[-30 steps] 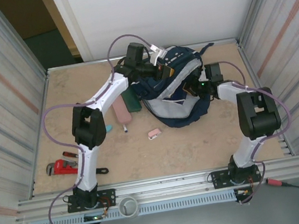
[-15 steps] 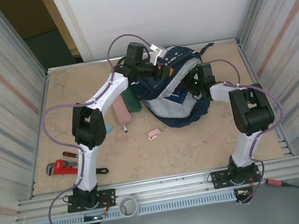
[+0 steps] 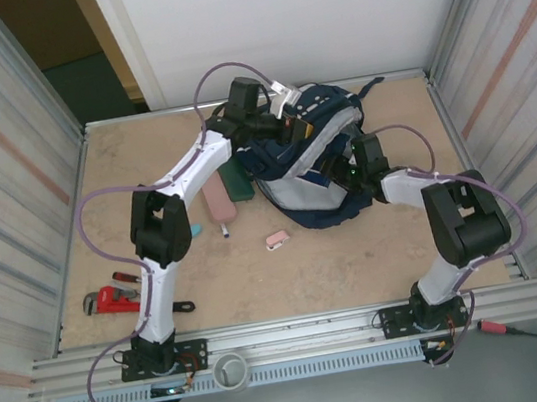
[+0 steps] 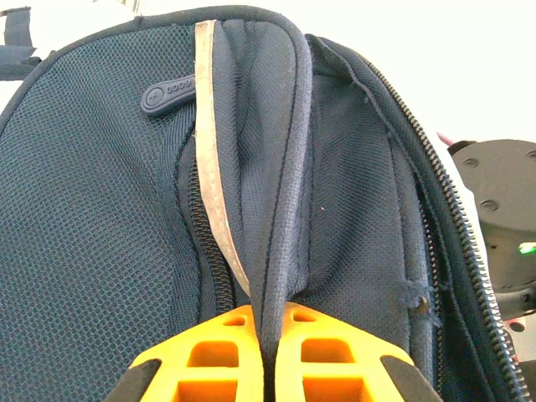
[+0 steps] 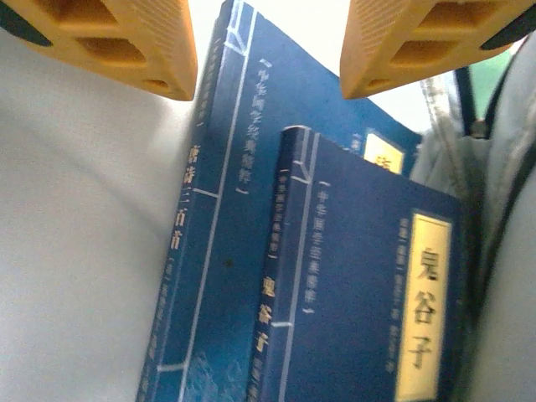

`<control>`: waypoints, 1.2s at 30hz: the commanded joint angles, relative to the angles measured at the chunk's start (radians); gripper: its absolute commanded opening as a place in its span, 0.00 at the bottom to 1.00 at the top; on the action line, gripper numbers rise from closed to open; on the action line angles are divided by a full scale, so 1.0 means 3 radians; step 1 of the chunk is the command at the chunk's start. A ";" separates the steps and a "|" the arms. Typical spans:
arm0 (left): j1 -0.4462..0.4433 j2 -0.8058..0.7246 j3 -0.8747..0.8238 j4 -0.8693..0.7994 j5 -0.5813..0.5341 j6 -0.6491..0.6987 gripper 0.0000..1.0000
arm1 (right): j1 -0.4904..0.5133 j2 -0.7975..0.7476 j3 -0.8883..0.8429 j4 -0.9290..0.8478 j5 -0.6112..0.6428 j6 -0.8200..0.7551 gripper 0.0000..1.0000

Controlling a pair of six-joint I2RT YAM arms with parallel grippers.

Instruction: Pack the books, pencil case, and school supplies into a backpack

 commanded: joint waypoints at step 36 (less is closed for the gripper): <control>-0.0149 -0.0280 -0.0223 0.0086 -0.1308 -0.0302 0.60 | -0.0432 -0.2373 -0.0282 -0.1496 0.0456 -0.0780 0.65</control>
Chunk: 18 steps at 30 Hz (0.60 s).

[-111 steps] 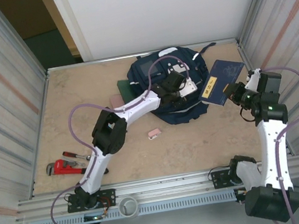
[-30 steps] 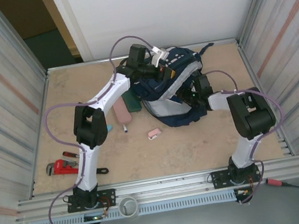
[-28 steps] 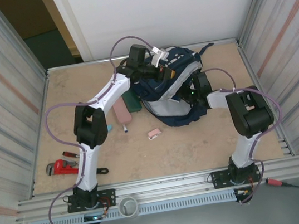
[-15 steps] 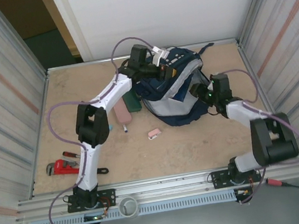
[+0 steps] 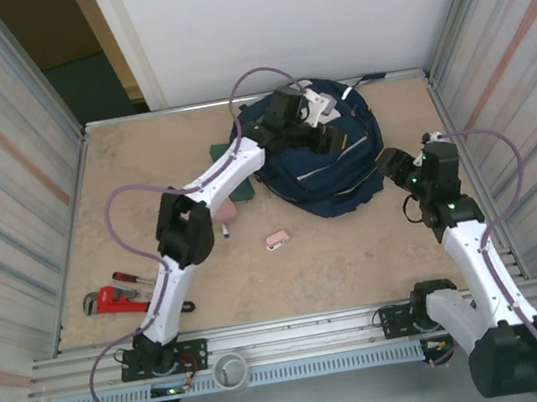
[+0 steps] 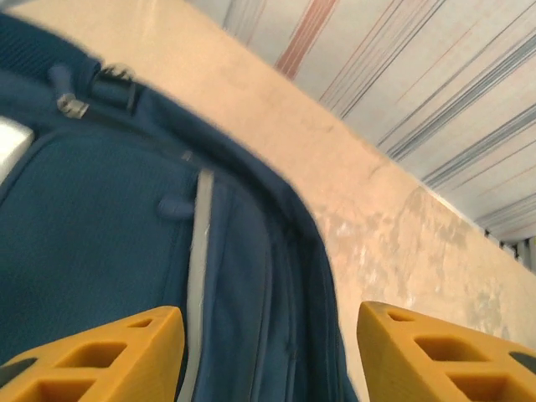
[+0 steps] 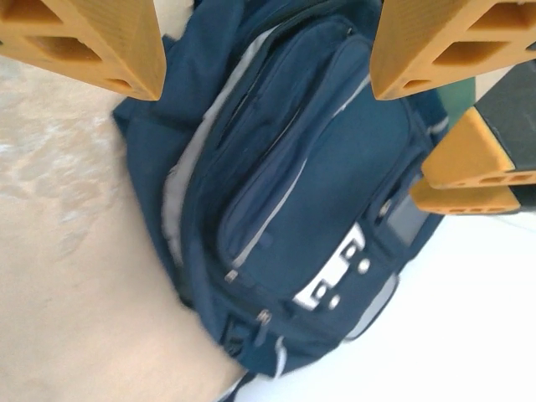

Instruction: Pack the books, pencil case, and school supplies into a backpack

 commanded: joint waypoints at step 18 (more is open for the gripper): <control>0.1106 -0.0396 -0.1523 0.0024 -0.0255 -0.0441 0.65 | 0.1132 0.2089 0.0652 0.0240 -0.0193 -0.0295 0.63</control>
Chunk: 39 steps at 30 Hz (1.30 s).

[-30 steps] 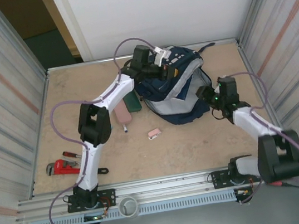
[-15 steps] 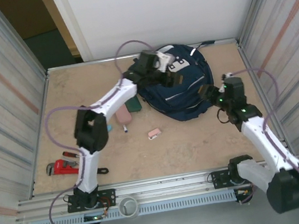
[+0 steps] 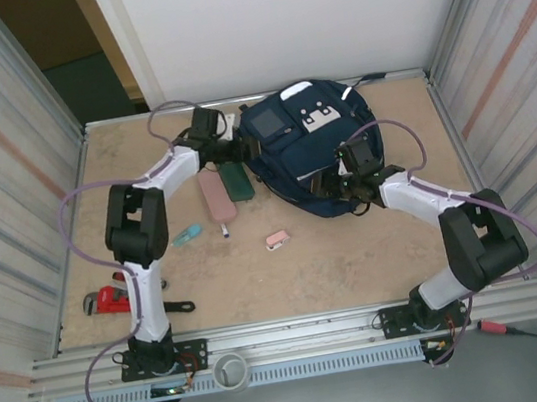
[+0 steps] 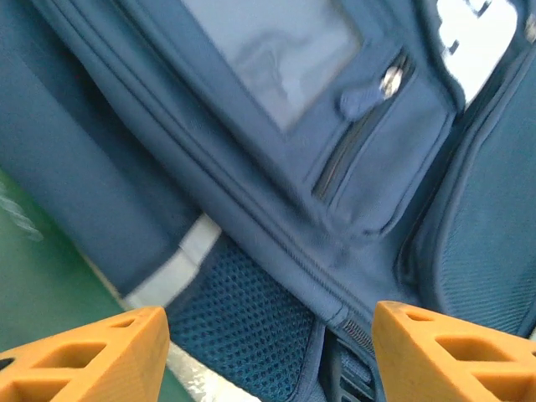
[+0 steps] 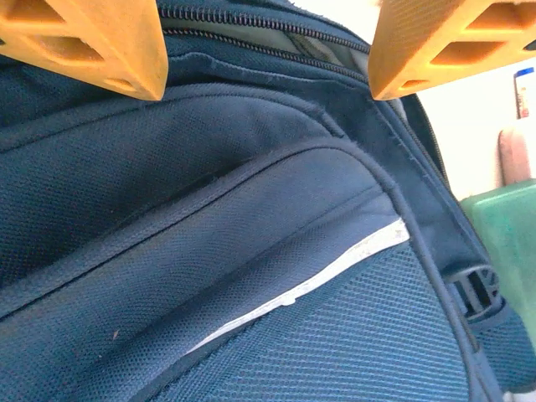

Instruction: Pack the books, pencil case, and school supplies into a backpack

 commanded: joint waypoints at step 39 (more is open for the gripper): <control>0.0232 0.0507 0.0484 0.0332 -0.0488 -0.0161 0.85 | -0.0781 -0.0876 -0.0503 -0.0319 0.0282 -0.0057 0.79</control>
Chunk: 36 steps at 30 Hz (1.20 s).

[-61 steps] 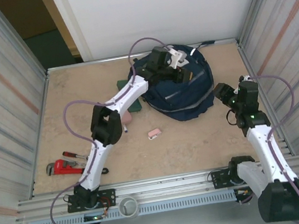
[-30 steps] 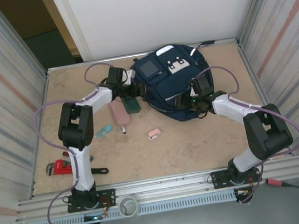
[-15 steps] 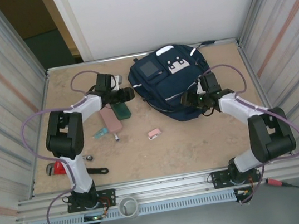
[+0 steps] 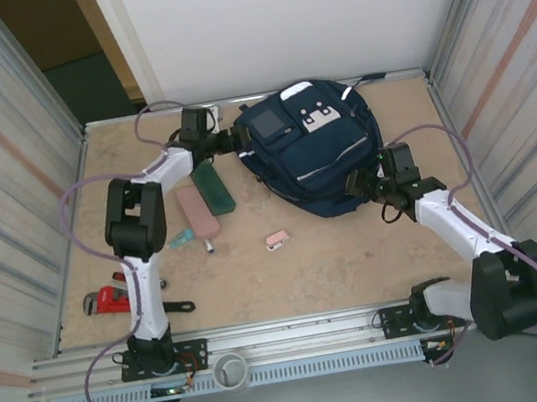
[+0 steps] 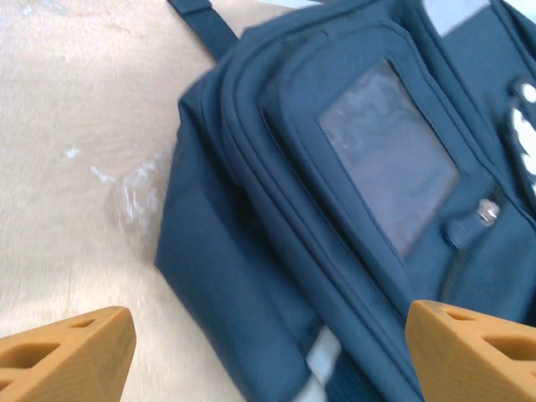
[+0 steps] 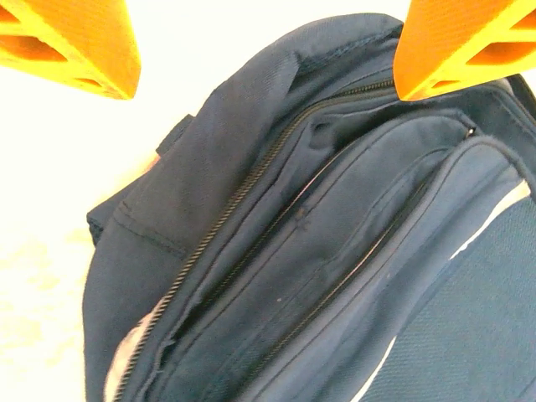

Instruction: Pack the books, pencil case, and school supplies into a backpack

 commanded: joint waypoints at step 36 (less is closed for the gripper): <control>-0.0673 -0.1656 -0.1910 -0.0090 0.0195 0.0078 0.71 | -0.0601 0.2163 0.2448 -0.0543 0.0433 -0.0364 0.76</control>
